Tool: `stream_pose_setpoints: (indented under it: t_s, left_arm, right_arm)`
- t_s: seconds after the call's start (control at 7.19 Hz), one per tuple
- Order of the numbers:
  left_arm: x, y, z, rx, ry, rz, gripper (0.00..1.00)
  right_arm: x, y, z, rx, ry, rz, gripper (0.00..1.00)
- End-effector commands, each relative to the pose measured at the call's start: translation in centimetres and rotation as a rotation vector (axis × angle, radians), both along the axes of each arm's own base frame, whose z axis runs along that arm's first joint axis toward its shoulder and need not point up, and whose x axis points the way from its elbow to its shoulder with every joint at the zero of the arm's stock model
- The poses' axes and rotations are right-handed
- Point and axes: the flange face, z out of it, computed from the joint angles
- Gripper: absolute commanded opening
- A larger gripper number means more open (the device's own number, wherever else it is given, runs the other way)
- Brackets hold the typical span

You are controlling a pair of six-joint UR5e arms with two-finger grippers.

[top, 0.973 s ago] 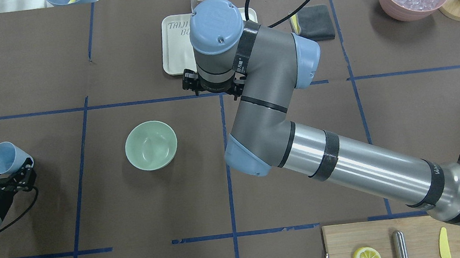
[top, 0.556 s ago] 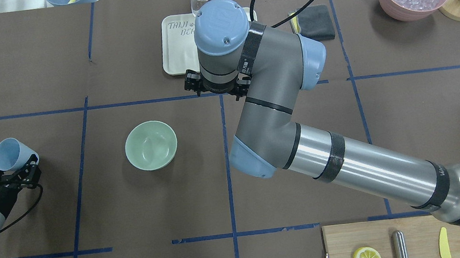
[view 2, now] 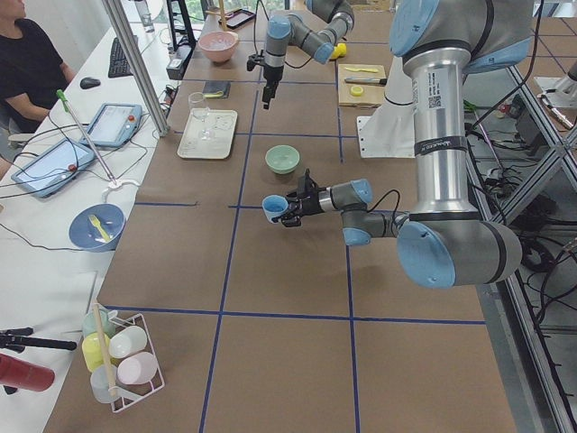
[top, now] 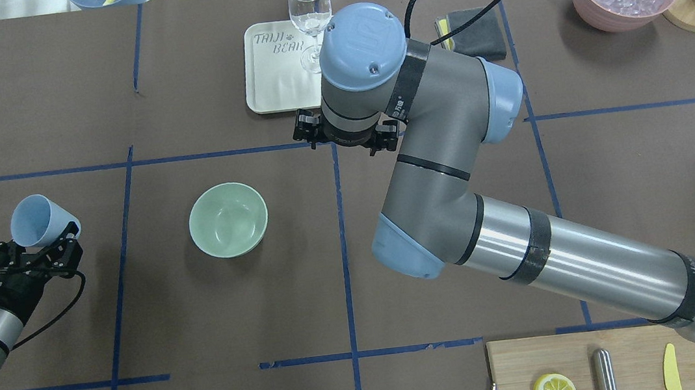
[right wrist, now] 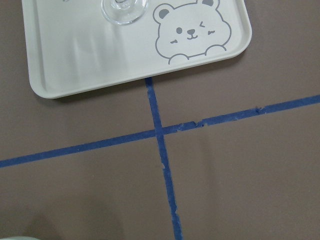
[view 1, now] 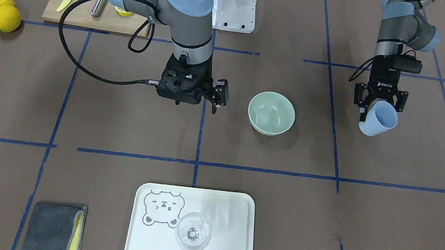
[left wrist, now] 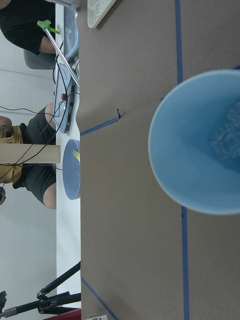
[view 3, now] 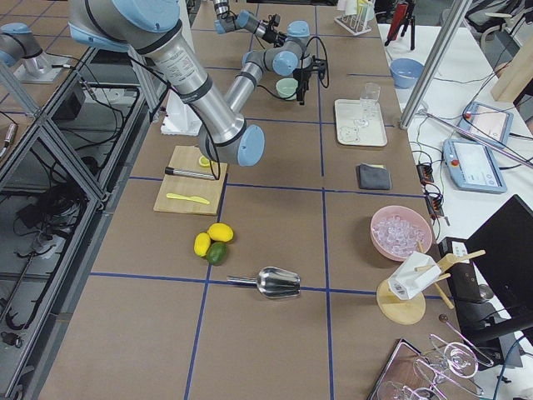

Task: Pour ice into bowl

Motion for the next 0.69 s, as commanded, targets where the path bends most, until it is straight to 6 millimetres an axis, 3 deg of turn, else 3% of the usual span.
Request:
stream_pose_setpoints:
  t_s: [0.0, 0.14, 0.28, 0.56]
  left_arm:
    - [1.4, -1.1, -3.1, 0.076, -0.016, -0.066, 0.00]
    - [0.8, -1.5, -4.9, 0.121, 0.003, -0.173, 0.00]
    - [1.0, -1.6, -5.3, 0.128, 0.010, -0.194, 0.00]
    - [4.0, -1.6, -7.0, 0.158, -0.006, -0.224, 0.00]
  right_arm:
    - [1.0, 0.7, 0.9, 0.004, -0.009, -0.002, 1.00]
    - [2.4, 1.7, 1.9, 0.008, -0.019, -0.005, 1.00]
    - [3.4, 2.3, 2.8, 0.013, -0.021, -0.007, 1.00]
    - [3.6, 2.3, 3.0, 0.022, -0.018, -0.012, 1.00]
